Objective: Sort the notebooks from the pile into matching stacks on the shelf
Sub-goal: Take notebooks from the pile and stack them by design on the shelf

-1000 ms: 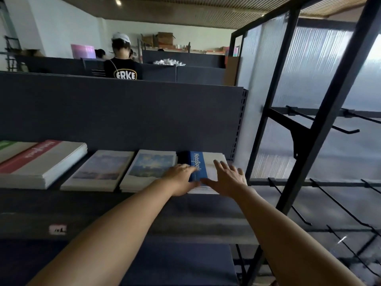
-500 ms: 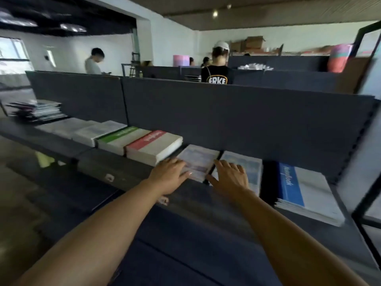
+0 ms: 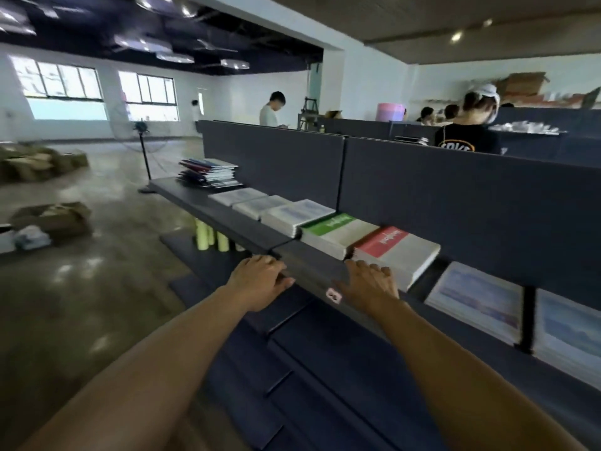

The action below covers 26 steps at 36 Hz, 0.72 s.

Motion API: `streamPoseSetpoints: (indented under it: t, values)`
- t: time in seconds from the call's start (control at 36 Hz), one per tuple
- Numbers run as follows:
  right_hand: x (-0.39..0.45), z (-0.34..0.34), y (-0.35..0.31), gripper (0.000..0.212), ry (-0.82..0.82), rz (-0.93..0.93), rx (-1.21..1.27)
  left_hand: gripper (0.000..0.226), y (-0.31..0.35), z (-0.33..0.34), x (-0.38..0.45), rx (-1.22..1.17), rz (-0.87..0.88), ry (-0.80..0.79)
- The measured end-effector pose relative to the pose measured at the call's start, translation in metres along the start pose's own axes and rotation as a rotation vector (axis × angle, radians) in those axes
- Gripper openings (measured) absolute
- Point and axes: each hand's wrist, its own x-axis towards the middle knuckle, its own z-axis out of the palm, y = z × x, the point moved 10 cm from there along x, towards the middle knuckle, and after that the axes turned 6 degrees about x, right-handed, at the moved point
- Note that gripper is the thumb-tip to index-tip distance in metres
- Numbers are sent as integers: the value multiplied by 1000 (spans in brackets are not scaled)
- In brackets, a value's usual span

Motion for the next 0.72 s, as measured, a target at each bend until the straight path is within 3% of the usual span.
streamPoseSetpoints:
  t: [0.42, 0.72]
  values:
    - [103, 46, -176, 60, -87, -161, 26, 55, -181, 53, 10, -35, -150, -100]
    - [224, 56, -259, 60, -50, -320, 107, 53, -283, 67, 84, -7, -263, -105]
